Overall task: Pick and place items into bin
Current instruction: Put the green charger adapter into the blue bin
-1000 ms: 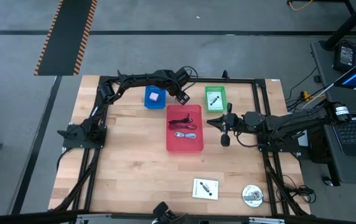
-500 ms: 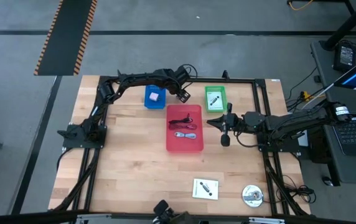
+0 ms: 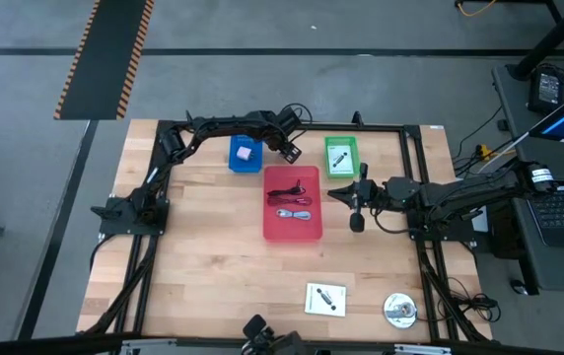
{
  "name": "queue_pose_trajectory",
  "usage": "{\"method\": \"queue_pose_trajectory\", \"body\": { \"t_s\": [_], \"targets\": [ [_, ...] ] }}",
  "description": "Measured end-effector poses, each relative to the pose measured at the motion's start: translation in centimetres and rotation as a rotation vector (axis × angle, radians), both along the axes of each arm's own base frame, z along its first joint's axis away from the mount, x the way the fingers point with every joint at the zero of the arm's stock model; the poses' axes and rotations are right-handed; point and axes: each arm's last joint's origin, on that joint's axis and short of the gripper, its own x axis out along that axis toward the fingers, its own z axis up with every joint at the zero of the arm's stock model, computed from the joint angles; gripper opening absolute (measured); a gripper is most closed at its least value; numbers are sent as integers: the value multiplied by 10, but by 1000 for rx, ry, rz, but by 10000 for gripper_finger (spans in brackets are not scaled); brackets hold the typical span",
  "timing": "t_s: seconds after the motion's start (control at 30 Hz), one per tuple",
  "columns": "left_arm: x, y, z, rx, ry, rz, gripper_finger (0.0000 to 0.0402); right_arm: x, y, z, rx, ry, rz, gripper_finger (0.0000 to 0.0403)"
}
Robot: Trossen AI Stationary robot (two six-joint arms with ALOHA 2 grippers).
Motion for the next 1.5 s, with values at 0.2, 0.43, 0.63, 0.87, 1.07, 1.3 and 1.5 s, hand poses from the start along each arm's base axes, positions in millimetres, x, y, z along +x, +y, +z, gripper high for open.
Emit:
{"method": "queue_pose_trajectory", "body": {
  "t_s": [0.2,0.43,0.63,0.87,1.07,1.3,1.5],
  "targets": [
    [0,0,0,-12,-4,-6,196,0,0,0,0,1,0,0],
    [0,0,-3,-10,13,-27,174,0,0,0,0,2,0,0],
    [0,0,0,1,7,-40,116,0,0,0,0,3,0,0],
    [0,0,3,10,11,-66,49,0,0,-1,-1,8,0,0],
    [-1,-1,4,4,14,-65,7,0,0,-1,-1,8,0,0],
    [-1,-1,3,14,26,-86,28,0,0,-1,-1,8,0,0],
    [-1,-1,3,19,24,-85,59,0,0,-1,-1,8,0,0]
  ]
}}
